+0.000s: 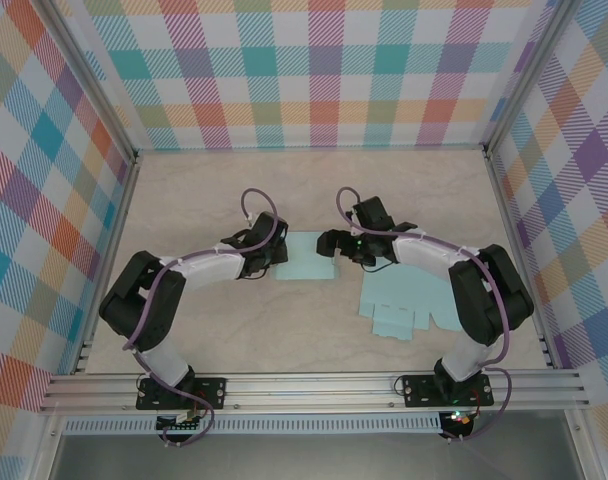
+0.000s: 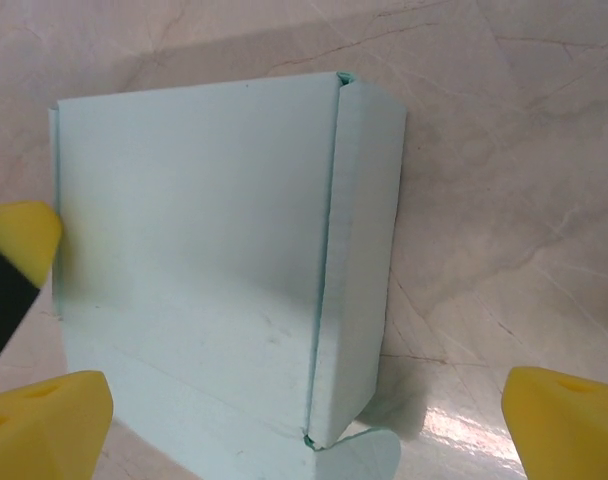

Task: Fold the paper box

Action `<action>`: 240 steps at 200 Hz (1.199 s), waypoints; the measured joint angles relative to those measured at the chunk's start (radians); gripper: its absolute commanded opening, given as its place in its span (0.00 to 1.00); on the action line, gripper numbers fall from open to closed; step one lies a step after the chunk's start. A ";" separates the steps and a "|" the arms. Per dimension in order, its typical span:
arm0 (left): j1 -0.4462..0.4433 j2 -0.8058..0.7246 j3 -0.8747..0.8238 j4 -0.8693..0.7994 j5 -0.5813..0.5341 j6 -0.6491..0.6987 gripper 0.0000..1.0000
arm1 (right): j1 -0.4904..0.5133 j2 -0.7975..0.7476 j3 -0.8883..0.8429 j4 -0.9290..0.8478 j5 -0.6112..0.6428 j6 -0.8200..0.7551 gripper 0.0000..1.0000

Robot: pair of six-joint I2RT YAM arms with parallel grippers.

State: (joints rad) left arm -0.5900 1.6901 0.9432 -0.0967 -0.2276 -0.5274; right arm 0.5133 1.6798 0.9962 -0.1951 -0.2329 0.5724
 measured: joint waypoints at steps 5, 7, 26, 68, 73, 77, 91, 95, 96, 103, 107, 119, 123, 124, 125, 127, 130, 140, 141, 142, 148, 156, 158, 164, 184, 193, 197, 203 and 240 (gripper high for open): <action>0.001 0.002 0.002 0.003 0.002 0.000 0.31 | -0.002 0.000 -0.004 0.006 -0.006 0.002 0.99; 0.002 0.002 0.003 0.003 0.003 0.000 0.31 | -0.003 0.000 -0.006 0.008 -0.010 0.004 0.99; 0.005 0.008 0.004 0.017 0.010 0.000 0.29 | -0.003 0.002 -0.021 0.031 -0.035 0.012 0.97; 0.014 0.010 0.001 0.029 0.010 -0.008 0.19 | -0.003 0.076 -0.021 0.106 -0.117 0.027 0.94; 0.017 0.010 -0.001 0.032 0.010 -0.012 0.17 | -0.003 0.087 -0.021 0.114 -0.126 0.032 0.94; 0.019 0.009 -0.004 0.038 0.010 -0.009 0.17 | -0.003 0.096 -0.022 0.121 -0.133 0.035 0.93; 0.032 0.004 -0.017 0.055 0.011 -0.017 0.15 | -0.003 0.122 -0.022 0.148 -0.156 0.045 0.93; 0.038 0.001 -0.023 0.062 0.015 -0.021 0.14 | -0.004 0.123 -0.022 0.154 -0.166 0.050 0.93; 0.039 0.000 -0.024 0.063 0.016 -0.021 0.14 | -0.004 0.123 -0.022 0.156 -0.167 0.049 0.93; 0.049 -0.006 -0.035 0.074 0.021 -0.024 0.14 | -0.008 0.125 -0.022 0.175 -0.180 0.054 0.93; 0.055 -0.011 -0.043 0.079 0.025 -0.027 0.14 | -0.008 0.129 -0.022 0.188 -0.189 0.057 0.93; 0.070 -0.022 -0.061 0.094 0.033 -0.030 0.14 | -0.009 0.141 -0.022 0.220 -0.212 0.065 0.91; 0.074 -0.026 -0.066 0.098 0.035 -0.031 0.14 | -0.008 0.145 -0.022 0.231 -0.222 0.068 0.90; 0.076 -0.026 -0.068 0.100 0.036 -0.031 0.14 | -0.008 0.145 -0.022 0.233 -0.223 0.069 0.90; 0.076 -0.027 -0.069 0.100 0.036 -0.031 0.14 | -0.008 0.146 -0.022 0.235 -0.225 0.069 0.90; 0.077 -0.029 -0.071 0.101 0.037 -0.031 0.14 | -0.008 0.148 -0.022 0.238 -0.229 0.071 0.89; 0.079 -0.030 -0.073 0.102 0.037 -0.031 0.14 | -0.008 0.151 -0.022 0.246 -0.237 0.072 0.89; 0.083 -0.033 -0.076 0.104 0.044 -0.031 0.14 | -0.008 0.160 -0.022 0.275 -0.262 0.079 0.86; 0.083 -0.033 -0.076 0.104 0.044 -0.031 0.14 | -0.008 0.161 -0.022 0.280 -0.266 0.079 0.86; 0.083 -0.033 -0.076 0.104 0.044 -0.031 0.14 | -0.008 0.162 -0.022 0.282 -0.268 0.080 0.86; 0.084 -0.033 -0.076 0.104 0.046 -0.031 0.14 | -0.008 0.168 -0.022 0.300 -0.285 0.087 0.85; 0.085 -0.033 -0.076 0.105 0.049 -0.031 0.14 | -0.008 0.175 -0.022 0.327 -0.306 0.095 0.83; 0.085 -0.033 -0.076 0.105 0.051 -0.031 0.14 | -0.008 0.177 -0.022 0.331 -0.309 0.098 0.82; 0.085 -0.034 -0.076 0.105 0.053 -0.031 0.14 | -0.008 0.182 -0.022 0.350 -0.325 0.103 0.81; 0.085 -0.036 -0.076 0.103 0.055 -0.030 0.14 | -0.008 0.190 -0.022 0.400 -0.363 0.122 0.71; 0.085 -0.036 -0.076 0.101 0.055 -0.030 0.15 | -0.008 0.190 -0.022 0.415 -0.375 0.129 0.66; 0.087 -0.037 -0.076 0.100 0.054 -0.030 0.15 | -0.008 0.190 -0.022 0.425 -0.379 0.131 0.63; 0.088 -0.037 -0.076 0.100 0.055 -0.030 0.15 | -0.008 0.190 -0.022 0.435 -0.385 0.132 0.59; 0.089 -0.067 -0.095 0.089 0.063 -0.025 0.21 | -0.008 0.190 -0.022 0.451 -0.402 0.155 0.51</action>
State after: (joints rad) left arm -0.5014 1.6234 0.8482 -0.0078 -0.1646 -0.5526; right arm 0.5053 1.8698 0.9741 0.2554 -0.6353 0.7273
